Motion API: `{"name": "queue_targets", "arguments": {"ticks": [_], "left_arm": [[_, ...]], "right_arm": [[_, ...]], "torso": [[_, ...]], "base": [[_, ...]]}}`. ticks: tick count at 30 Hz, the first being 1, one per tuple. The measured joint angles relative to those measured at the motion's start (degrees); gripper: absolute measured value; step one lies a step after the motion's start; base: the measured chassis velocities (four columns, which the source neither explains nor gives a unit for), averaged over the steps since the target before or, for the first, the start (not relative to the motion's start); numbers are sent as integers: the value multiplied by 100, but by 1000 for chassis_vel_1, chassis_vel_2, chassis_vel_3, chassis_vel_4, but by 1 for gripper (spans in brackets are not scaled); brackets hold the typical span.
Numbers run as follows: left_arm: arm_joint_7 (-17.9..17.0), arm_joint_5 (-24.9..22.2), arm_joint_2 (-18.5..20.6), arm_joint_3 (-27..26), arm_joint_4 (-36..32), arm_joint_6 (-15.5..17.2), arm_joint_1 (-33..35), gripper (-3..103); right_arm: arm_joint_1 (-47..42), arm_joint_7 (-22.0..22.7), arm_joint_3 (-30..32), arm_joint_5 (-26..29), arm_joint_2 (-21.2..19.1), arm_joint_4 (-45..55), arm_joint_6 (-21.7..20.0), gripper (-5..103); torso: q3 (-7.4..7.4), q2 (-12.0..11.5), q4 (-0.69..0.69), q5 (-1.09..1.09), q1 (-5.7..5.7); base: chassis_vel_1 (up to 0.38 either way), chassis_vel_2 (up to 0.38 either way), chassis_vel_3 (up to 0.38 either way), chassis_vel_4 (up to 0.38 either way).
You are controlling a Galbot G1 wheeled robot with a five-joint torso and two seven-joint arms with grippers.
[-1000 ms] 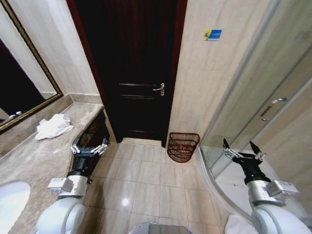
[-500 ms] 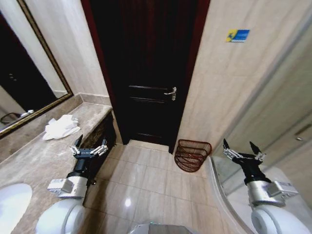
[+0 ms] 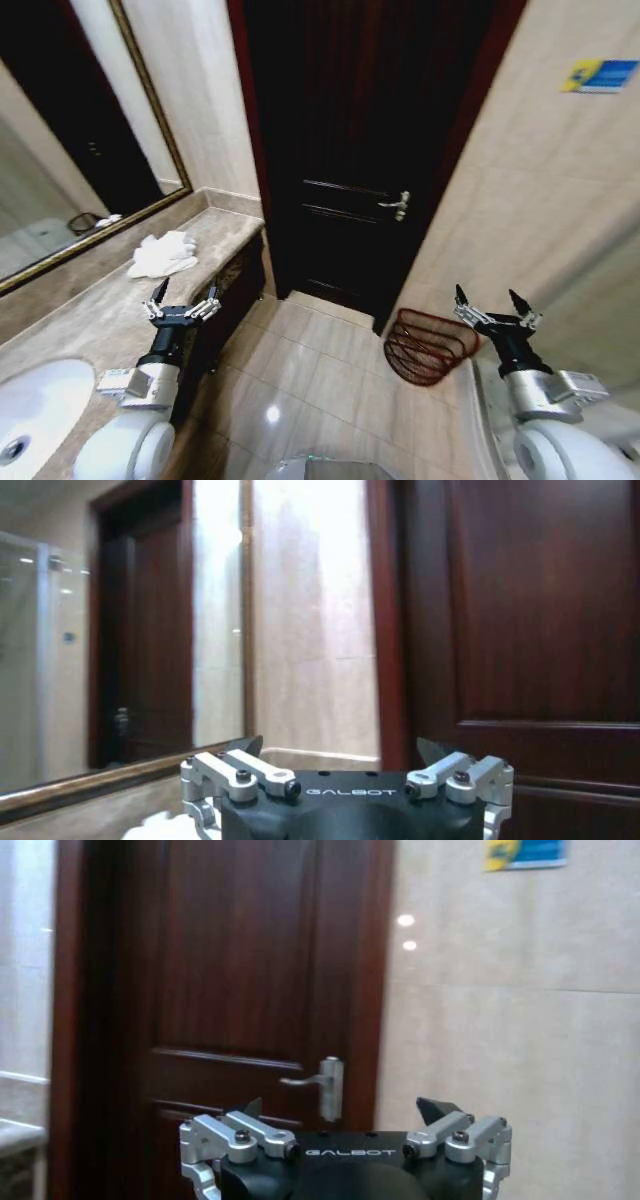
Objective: Discard the used towel into the hamper.
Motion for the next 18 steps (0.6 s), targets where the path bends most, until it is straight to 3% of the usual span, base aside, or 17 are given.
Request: {"name": "queue_targets", "arguments": {"ticks": [18], "left_arm": [[0,34,-60,14,122,-88,-21,100]], "right_arm": [[104,-5,-31,-6,-21,-62,-25,100]], "torso": [[0,0,-1,1,0]], "base": [[-10,240,232,-10]]}}
